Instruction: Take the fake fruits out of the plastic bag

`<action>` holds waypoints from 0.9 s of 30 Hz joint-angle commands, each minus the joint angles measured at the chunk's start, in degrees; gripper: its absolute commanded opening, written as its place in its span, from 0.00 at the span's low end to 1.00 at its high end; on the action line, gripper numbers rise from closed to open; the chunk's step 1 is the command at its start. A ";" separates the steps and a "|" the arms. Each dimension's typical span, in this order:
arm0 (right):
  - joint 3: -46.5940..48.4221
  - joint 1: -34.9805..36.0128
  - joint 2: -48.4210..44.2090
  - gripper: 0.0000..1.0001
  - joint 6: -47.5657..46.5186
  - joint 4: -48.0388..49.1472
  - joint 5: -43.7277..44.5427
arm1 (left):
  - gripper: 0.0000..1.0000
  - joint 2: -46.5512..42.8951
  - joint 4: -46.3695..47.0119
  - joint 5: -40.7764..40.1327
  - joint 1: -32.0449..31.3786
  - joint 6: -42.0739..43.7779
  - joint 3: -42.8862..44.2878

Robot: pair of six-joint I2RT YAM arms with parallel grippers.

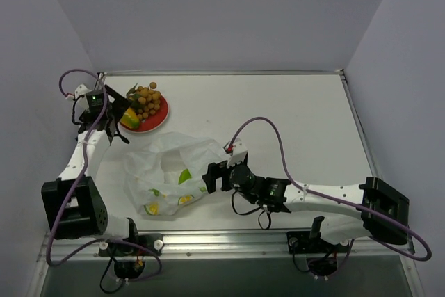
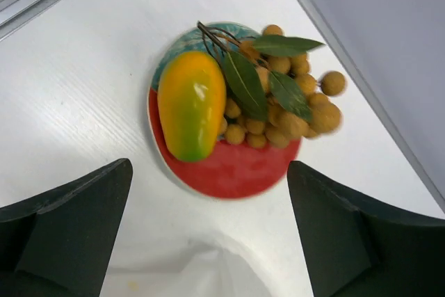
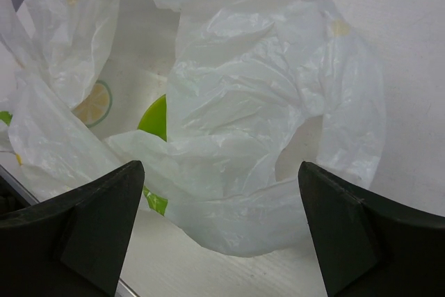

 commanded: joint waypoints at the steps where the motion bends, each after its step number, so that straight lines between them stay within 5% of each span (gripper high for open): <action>1: -0.22 -0.07 -3.30 0.87 1.19 -0.82 3.93 | 0.91 -13.32 -4.46 -3.35 -4.67 2.20 -3.24; 5: -0.48 -0.42 -5.15 0.73 1.80 -2.48 5.70 | 0.49 -26.60 -10.35 -7.04 -21.35 4.58 -8.34; 7: -1.10 -0.86 -6.64 0.68 1.80 -3.10 5.96 | 0.43 -31.79 -14.48 -7.92 -30.24 4.75 -10.88; 13: 0.65 -3.76 -3.76 0.91 0.31 -5.99 2.45 | 0.42 -32.16 -18.71 -6.69 -38.69 7.04 -16.16; 15: 3.45 -3.59 -1.30 0.93 -0.74 -6.62 0.70 | 0.42 -30.32 -17.58 -6.44 -38.79 6.95 -16.87; 17: 4.87 -2.98 -0.15 0.88 -1.62 -6.27 0.25 | 0.42 -28.48 -17.22 -6.35 -38.70 6.69 -17.31; 21: 9.26 -0.87 3.62 0.55 -3.20 -6.35 0.86 | 0.41 -27.24 -17.04 -4.42 -39.75 6.08 -19.42; 27: 14.10 -0.51 13.10 0.58 -2.15 -5.74 0.60 | 0.41 -31.27 -19.76 -3.63 -40.90 2.74 -26.09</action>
